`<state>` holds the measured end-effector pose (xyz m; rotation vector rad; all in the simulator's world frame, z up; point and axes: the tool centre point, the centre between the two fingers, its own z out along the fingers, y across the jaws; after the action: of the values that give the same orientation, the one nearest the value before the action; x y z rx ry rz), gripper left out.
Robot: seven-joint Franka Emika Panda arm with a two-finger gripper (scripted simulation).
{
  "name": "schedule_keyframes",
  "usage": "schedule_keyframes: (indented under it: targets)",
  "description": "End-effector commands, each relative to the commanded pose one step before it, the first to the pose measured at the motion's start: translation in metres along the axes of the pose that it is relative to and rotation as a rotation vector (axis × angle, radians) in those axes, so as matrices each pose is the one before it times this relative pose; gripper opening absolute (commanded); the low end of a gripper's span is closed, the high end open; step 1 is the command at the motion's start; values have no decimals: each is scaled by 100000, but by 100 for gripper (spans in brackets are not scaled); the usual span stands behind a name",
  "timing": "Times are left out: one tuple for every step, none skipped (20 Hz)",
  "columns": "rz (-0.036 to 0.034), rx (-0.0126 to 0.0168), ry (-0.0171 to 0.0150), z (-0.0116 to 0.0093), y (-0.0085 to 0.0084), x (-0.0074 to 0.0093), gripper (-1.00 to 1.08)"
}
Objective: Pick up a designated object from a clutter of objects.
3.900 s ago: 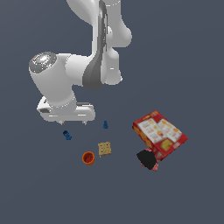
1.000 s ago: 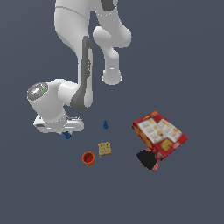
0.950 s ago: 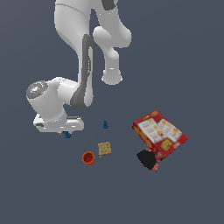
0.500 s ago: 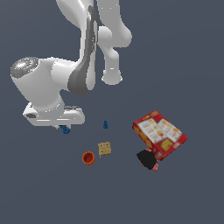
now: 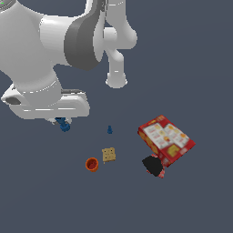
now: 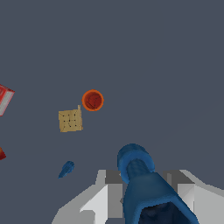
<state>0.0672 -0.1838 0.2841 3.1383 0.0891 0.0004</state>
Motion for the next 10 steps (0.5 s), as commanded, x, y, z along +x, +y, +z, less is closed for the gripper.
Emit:
schedule_keyframes:
  targets:
    - [38,3,-94,-2651,-668,628,-100]
    - [0,0,0,-1017,-251,272,-100]
    - [0,0,0,-1004,-247,272,-100]
    - [0,0,0,-973,-238,268,-100]
    - [-63,69,28,-927,-241,261,-100]
    - [0,0,0,-879,-214,250,-100]
    - [0,0,0,-837,-203,242,-100]
    - [0,0,0,-784,-189,230,-100]
    - [0,0,0,-725,-174,216,-100]
    - [-41,53,17,-668,-165,203,-100]
